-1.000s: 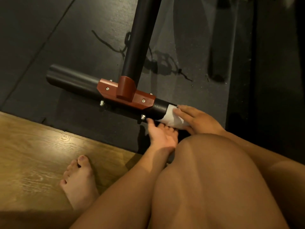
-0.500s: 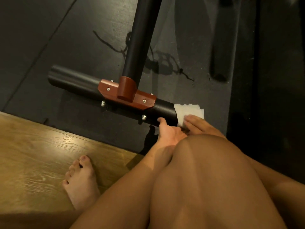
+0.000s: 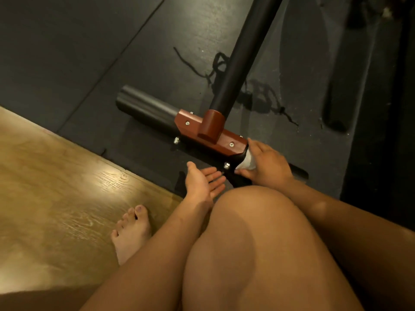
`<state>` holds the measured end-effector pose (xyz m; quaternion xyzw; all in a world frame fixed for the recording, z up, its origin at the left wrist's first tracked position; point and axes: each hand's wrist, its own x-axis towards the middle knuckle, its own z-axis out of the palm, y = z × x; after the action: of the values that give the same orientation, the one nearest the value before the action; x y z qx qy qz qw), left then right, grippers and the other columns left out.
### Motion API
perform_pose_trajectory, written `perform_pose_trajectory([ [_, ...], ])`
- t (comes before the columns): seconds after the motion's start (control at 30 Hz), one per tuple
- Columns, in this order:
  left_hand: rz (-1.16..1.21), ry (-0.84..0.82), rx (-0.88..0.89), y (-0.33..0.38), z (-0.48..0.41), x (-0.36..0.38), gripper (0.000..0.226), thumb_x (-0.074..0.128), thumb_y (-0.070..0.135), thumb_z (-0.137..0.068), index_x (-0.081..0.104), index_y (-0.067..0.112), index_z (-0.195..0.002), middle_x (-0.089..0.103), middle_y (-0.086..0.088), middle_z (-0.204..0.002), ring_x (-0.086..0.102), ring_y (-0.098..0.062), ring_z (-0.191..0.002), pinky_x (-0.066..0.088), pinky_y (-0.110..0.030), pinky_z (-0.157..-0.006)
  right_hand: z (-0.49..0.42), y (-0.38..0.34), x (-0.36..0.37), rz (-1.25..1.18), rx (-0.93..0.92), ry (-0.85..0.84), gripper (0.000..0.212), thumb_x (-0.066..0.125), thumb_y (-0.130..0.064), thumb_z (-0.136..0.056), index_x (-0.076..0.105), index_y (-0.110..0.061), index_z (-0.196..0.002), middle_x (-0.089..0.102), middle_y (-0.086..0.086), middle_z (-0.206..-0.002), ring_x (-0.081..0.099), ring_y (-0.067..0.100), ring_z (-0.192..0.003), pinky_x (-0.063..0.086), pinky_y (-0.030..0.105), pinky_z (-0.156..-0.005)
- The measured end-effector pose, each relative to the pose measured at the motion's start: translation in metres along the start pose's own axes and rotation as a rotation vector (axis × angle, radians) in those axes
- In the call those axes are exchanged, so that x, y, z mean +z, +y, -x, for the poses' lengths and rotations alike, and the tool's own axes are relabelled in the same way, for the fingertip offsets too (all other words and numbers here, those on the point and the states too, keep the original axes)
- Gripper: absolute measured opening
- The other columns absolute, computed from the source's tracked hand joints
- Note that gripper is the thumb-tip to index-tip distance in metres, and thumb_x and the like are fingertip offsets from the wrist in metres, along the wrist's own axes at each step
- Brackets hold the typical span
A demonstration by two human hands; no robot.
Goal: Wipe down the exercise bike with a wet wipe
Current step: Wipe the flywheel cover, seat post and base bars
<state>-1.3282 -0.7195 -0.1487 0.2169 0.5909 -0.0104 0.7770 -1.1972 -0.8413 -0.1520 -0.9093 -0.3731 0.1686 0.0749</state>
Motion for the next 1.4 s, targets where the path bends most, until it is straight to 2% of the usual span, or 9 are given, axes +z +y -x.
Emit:
perform_pose_trajectory([
  [0.13, 0.128, 0.048, 0.099, 0.005, 0.001, 0.001, 0.064, 0.019, 0.048, -0.107, 0.057, -0.001, -0.123, 0.064, -0.017, -0.112, 0.063, -0.028, -0.096, 0.049, -0.042, -0.094, -0.006, -0.031, -0.011, -0.454, 0.003, 0.449, 0.065, 0.070, -0.030, -0.088, 0.045, -0.006, -0.143, 0.055, 0.016, -0.138, 0.053, 0.029, -0.126, 0.039, 0.032, -0.102],
  [0.3, 0.139, 0.013, 0.026, 0.003, -0.002, 0.005, 0.053, 0.033, 0.048, -0.105, 0.065, 0.005, -0.100, 0.068, -0.014, -0.094, 0.065, -0.025, -0.082, 0.052, -0.038, -0.070, -0.010, -0.063, -0.004, -0.018, -0.109, -0.036, 0.103, 0.053, -0.065, -0.085, -0.002, -0.013, -0.155, -0.003, 0.006, -0.164, -0.007, 0.020, -0.150, -0.002, 0.043, -0.122],
  [0.5, -0.112, -0.110, 0.144, 0.009, -0.007, 0.003, 0.042, 0.073, 0.028, -0.088, 0.056, 0.010, -0.123, 0.066, -0.011, -0.119, 0.067, -0.021, -0.100, 0.054, -0.028, -0.072, -0.017, -0.040, -0.028, -0.884, 0.131, 0.042, 0.062, 0.050, -0.005, -0.096, 0.026, -0.014, -0.153, 0.035, -0.001, -0.153, 0.031, 0.001, -0.136, 0.026, 0.003, -0.102],
  [0.67, -0.415, -0.095, 0.311, 0.009, -0.008, 0.003, 0.010, 0.074, 0.018, -0.087, 0.066, 0.018, -0.092, 0.071, -0.002, -0.093, 0.067, -0.015, -0.083, 0.049, -0.022, -0.065, -0.023, -0.037, -0.015, -0.409, -0.104, 0.043, 0.059, 0.060, -0.004, -0.092, 0.039, -0.010, -0.147, 0.041, 0.007, -0.151, 0.037, 0.019, -0.140, 0.025, 0.020, -0.112],
  [0.8, -0.396, 0.258, 0.383, 0.022, -0.021, 0.002, 0.005, 0.067, 0.024, -0.092, 0.065, 0.021, -0.089, 0.068, -0.002, -0.093, 0.063, -0.016, -0.083, 0.047, -0.026, -0.067, -0.030, -0.040, -0.016, -0.162, -0.218, 0.129, 0.058, 0.074, -0.027, -0.084, 0.053, -0.010, -0.135, 0.051, 0.011, -0.139, 0.045, 0.026, -0.130, 0.040, 0.040, -0.108],
  [1.0, -0.003, 0.242, 0.037, 0.024, -0.028, 0.020, 0.040, 0.060, 0.022, -0.094, 0.055, 0.006, -0.131, 0.062, -0.017, -0.128, 0.066, -0.029, -0.105, 0.056, -0.040, -0.090, -0.032, -0.041, -0.004, -0.153, -0.266, 0.268, 0.027, 0.078, -0.028, -0.078, 0.070, -0.010, -0.097, 0.060, 0.006, -0.106, 0.053, 0.022, -0.100, 0.045, 0.030, -0.080],
  [1.13, 0.010, 0.356, 0.321, 0.034, -0.015, 0.034, 0.036, 0.048, 0.019, -0.102, 0.057, 0.016, -0.137, 0.062, -0.009, -0.131, 0.061, -0.025, -0.116, 0.048, -0.031, -0.098, -0.045, -0.041, -0.018, -0.393, -0.084, 0.217, 0.026, 0.075, -0.033, -0.082, 0.068, -0.016, -0.099, 0.059, -0.001, -0.099, 0.057, 0.012, -0.088, 0.043, 0.019, -0.074],
  [1.27, -0.288, 0.327, 0.629, 0.031, -0.001, 0.043, 0.058, 0.042, 0.010, -0.101, 0.022, 0.010, -0.156, 0.034, -0.015, -0.156, 0.039, -0.027, -0.141, 0.033, -0.025, -0.110, -0.033, -0.018, -0.018, -0.371, 0.023, 0.224, 0.041, 0.052, -0.036, -0.095, 0.061, -0.009, -0.124, 0.060, 0.009, -0.122, 0.058, 0.026, -0.110, 0.045, 0.034, -0.092],
  [1.4, -0.699, 0.070, 0.500, 0.002, 0.001, 0.055, 0.092, 0.053, 0.005, -0.094, -0.020, -0.003, -0.150, -0.015, -0.019, -0.163, 0.006, -0.030, -0.151, 0.013, -0.031, -0.120, -0.025, -0.013, 0.000, -0.173, 0.082, 0.077, 0.042, 0.032, -0.035, -0.103, 0.051, -0.016, -0.136, 0.054, 0.010, -0.135, 0.052, 0.029, -0.120, 0.041, 0.039, -0.096],
])
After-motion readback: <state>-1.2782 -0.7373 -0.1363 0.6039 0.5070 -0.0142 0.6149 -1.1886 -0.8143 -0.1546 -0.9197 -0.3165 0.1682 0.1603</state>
